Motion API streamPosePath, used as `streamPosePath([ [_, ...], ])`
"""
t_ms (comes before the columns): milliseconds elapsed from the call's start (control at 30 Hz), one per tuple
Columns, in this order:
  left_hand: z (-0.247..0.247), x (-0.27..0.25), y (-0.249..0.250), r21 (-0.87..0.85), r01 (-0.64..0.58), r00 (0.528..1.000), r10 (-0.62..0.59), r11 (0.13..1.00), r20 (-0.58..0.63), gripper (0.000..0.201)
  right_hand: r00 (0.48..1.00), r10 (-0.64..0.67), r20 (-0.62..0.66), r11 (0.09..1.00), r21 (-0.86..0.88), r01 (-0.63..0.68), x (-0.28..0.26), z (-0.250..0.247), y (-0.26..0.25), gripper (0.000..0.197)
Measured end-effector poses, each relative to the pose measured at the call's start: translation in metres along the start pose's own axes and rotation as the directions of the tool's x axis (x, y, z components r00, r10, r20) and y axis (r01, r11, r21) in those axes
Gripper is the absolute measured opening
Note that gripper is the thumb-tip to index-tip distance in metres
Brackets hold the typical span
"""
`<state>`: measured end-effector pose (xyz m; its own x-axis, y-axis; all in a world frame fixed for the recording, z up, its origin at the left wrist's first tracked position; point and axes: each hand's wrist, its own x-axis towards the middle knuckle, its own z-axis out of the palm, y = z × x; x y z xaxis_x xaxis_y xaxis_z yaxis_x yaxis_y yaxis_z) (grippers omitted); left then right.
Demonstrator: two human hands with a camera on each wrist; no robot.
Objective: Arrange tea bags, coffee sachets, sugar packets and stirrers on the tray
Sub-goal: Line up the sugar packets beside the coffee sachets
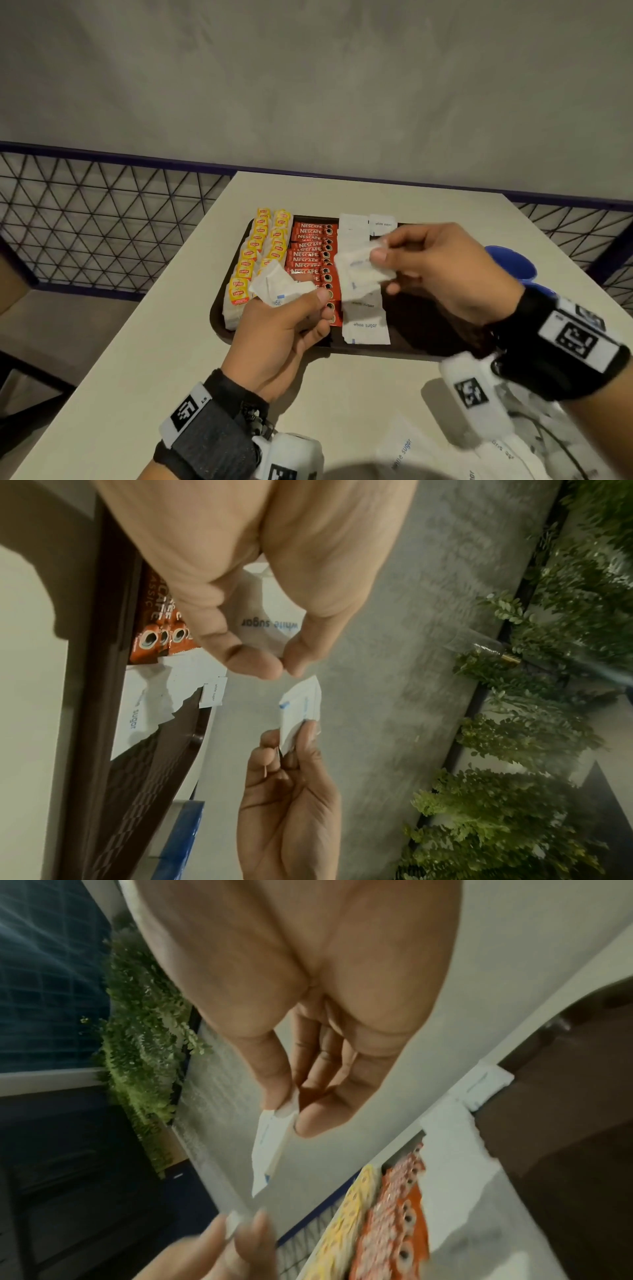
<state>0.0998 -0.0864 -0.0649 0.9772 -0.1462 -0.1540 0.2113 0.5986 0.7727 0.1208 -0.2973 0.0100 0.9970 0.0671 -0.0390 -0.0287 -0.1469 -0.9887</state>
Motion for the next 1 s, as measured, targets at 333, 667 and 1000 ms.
streamPosePath([
  [333, 0.002, -0.004, 0.005, -0.007, 0.011, 1.0, -0.012, 1.0, -0.005, 0.045, 0.944, 0.113, -0.31, 0.972, -0.162, -0.17, 0.129, -0.073, 0.018, 0.012],
  [667, 0.001, -0.005, 0.004, 0.006, 0.028, 0.999, -0.028, 1.0, 0.015, 0.028, 0.908, 0.236, -0.346, 0.817, -0.435, -0.378, 0.181, -0.082, 0.054, 0.016],
  [1000, 0.005, -0.006, 0.003, 0.029, 0.044, 0.999, -0.045, 0.999, 0.012, 0.032, 0.919, 0.225, -0.322, 0.742, -0.555, -0.376, 0.189, -0.069, 0.051, 0.021],
])
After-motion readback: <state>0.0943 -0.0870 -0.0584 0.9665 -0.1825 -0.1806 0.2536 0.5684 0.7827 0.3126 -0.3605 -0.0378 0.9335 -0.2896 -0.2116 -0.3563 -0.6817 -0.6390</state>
